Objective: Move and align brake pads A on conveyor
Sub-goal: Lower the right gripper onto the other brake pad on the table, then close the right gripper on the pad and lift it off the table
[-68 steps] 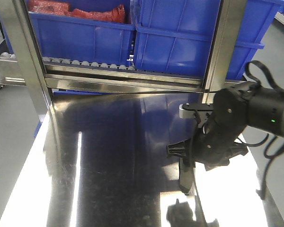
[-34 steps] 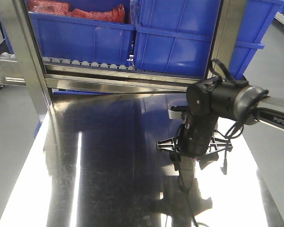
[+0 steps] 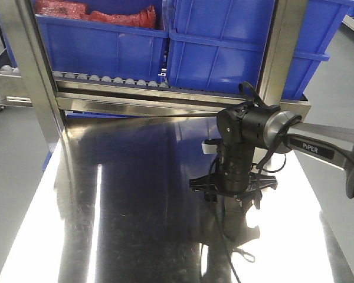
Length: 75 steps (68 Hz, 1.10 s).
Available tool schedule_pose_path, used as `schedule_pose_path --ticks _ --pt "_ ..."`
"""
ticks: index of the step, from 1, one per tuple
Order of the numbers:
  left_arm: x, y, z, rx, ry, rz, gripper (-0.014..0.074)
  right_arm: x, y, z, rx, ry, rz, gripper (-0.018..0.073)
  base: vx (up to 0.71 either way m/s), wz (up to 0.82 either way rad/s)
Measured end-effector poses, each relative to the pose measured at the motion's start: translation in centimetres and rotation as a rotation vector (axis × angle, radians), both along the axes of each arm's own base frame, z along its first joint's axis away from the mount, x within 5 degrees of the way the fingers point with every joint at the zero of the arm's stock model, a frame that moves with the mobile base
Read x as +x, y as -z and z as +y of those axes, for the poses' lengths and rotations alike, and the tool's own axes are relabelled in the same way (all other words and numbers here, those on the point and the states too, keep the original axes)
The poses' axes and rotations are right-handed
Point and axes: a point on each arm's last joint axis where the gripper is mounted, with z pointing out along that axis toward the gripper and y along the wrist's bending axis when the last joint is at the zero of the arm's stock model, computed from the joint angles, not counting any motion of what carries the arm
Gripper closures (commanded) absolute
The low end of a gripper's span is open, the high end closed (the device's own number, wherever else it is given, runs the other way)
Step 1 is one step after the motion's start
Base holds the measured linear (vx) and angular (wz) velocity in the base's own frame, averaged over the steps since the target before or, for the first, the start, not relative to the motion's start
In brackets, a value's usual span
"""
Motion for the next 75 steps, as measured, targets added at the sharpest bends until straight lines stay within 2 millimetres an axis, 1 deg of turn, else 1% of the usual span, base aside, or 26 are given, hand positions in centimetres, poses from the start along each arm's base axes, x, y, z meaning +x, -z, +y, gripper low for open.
schedule_pose_path --ticks 6,11,15,18,33,41,47,54,55,59,66,69,70,75 --pt "0.0 0.0 0.0 0.000 0.000 0.000 0.0602 0.0 0.0 0.0 -0.001 0.001 0.007 0.0107 0.00 0.00" --pt "0.0 0.0 0.0 0.000 0.000 0.000 0.0602 0.0 0.0 0.1 0.001 0.005 0.013 0.0151 0.00 0.00" --pt "0.0 0.0 0.0 0.000 0.000 0.000 0.0602 0.0 0.0 0.1 0.005 0.007 0.015 0.0203 0.00 0.00" --pt "0.0 0.0 0.0 0.000 0.000 0.000 0.0602 -0.1 0.0 0.1 0.006 0.009 0.020 0.0255 0.00 0.00" --pt "0.0 0.0 0.0 0.000 0.000 0.000 0.0602 -0.2 0.0 0.0 -0.007 0.007 0.036 0.0579 0.00 0.00" --pt "0.0 0.0 0.0 0.000 0.000 0.000 0.0602 -0.4 -0.9 -0.2 -0.014 -0.002 0.016 0.0572 0.00 0.00" --pt "0.0 0.0 0.0 0.000 0.000 0.000 0.0602 -0.5 -2.9 -0.5 -0.003 -0.011 -0.048 0.0570 0.00 0.00" --pt "0.0 0.0 0.0 0.000 0.000 0.000 0.0602 -0.9 -6.4 -0.9 0.016 -0.032 -0.156 0.0567 0.00 0.00" --pt "0.0 0.0 0.0 0.000 0.000 0.000 0.0602 -1.0 -7.2 -1.0 0.022 -0.036 -0.178 0.0567 0.00 0.00" --pt "0.0 0.0 0.0 0.000 0.000 0.000 0.0602 -1.4 -8.9 -1.3 0.028 -0.056 -0.231 0.0566 0.00 0.00" --pt "0.0 0.0 0.0 0.000 0.000 0.000 0.0602 -2.5 -12.6 -2.0 0.045 -0.095 -0.333 0.0566 0.00 0.00" --pt "0.0 0.0 0.0 0.000 0.000 0.000 0.0602 -3.0 -13.6 -2.3 0.049 -0.103 -0.367 0.0565 0.00 0.00" --pt "0.0 0.0 0.0 0.000 0.000 0.000 0.0602 -3.3 -14.3 -2.5 0.053 -0.106 -0.387 0.0564 0.00 0.00" --pt "0.0 0.0 0.0 0.000 0.000 0.000 0.0602 -4.6 -15.9 -3.3 0.061 -0.122 -0.463 0.0564 0.00 0.00"
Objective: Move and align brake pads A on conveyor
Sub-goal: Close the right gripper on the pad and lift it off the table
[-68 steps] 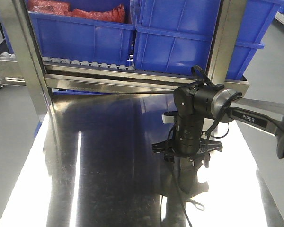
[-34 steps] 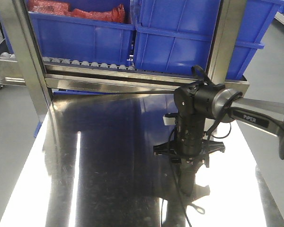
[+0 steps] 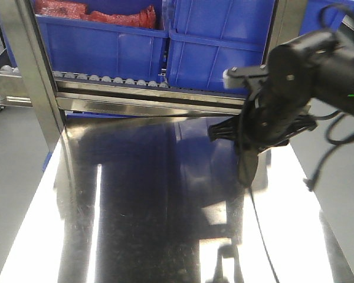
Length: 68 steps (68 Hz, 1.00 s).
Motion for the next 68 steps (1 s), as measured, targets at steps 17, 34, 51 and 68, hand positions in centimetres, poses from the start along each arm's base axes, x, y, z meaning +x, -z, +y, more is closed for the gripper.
schedule_pose_path --ticks 17,34,51,68 --pt "0.0 0.0 0.0 0.000 0.000 0.000 0.0602 -6.4 -3.0 -3.2 0.042 -0.047 -0.228 0.0564 0.00 0.00" --pt "0.0 0.0 0.0 0.000 0.000 0.000 0.0602 -12.4 -3.1 -6.0 0.070 -0.098 -0.390 0.0564 0.00 0.00" --pt "0.0 0.0 0.0 0.000 0.000 0.000 0.0602 -17.4 -2.1 -8.1 0.125 -0.131 -0.549 0.0564 0.00 0.00" --pt "0.0 0.0 0.0 0.000 0.000 0.000 0.0602 -21.8 -1.4 -10.0 0.169 -0.170 -0.737 0.0564 0.00 0.00"
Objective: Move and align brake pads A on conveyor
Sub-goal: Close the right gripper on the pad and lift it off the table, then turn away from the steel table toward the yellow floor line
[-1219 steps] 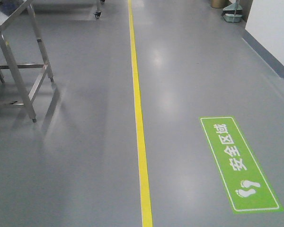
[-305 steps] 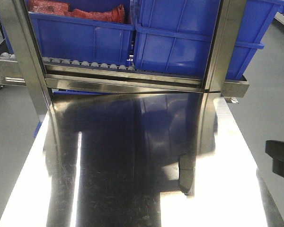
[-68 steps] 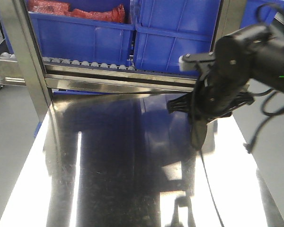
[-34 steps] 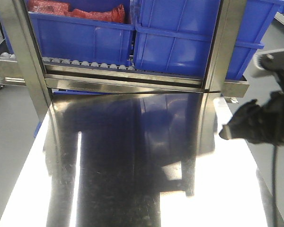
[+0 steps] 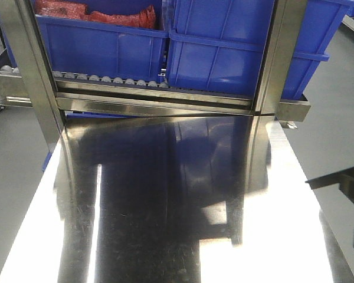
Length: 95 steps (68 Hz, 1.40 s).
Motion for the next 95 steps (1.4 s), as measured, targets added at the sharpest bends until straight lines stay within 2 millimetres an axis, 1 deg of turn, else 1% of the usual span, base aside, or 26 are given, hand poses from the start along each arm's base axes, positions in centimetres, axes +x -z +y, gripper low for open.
schedule_pose_path --ticks 12,21,77,95 --pt "0.0 0.0 0.0 0.000 0.000 0.000 0.0602 -2.2 0.5 -0.9 0.026 -0.013 -0.093 0.0564 0.00 0.00" --pt "0.0 0.0 0.0 0.000 0.000 0.000 0.0602 -2.9 0.3 -1.2 0.041 -0.013 -0.127 0.0564 0.00 0.00" --pt "0.0 0.0 0.0 -0.001 0.000 0.000 0.0602 -2.9 0.3 -1.3 0.041 -0.013 -0.130 0.0564 0.00 0.00" --pt "0.0 0.0 0.0 -0.001 0.000 0.000 0.0602 -2.9 0.3 -1.3 0.040 -0.013 -0.128 0.0564 -0.05 0.28"
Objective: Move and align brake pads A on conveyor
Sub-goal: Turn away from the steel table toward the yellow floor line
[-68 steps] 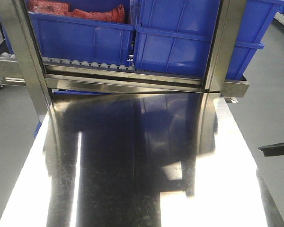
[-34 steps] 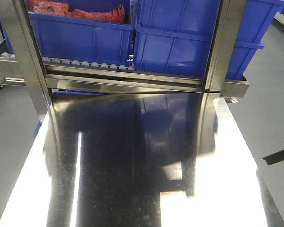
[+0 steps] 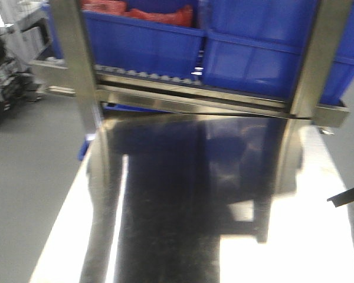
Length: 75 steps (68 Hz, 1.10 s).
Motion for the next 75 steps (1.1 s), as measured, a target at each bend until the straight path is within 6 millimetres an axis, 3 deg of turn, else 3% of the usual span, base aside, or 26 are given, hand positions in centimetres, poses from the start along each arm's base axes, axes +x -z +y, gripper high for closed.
schedule_pose_path --ticks 75 --pt "0.00 0.00 0.00 0.000 0.000 0.000 0.0602 0.00 0.00 0.00 0.000 0.000 0.000 0.0564 -0.17 0.70"
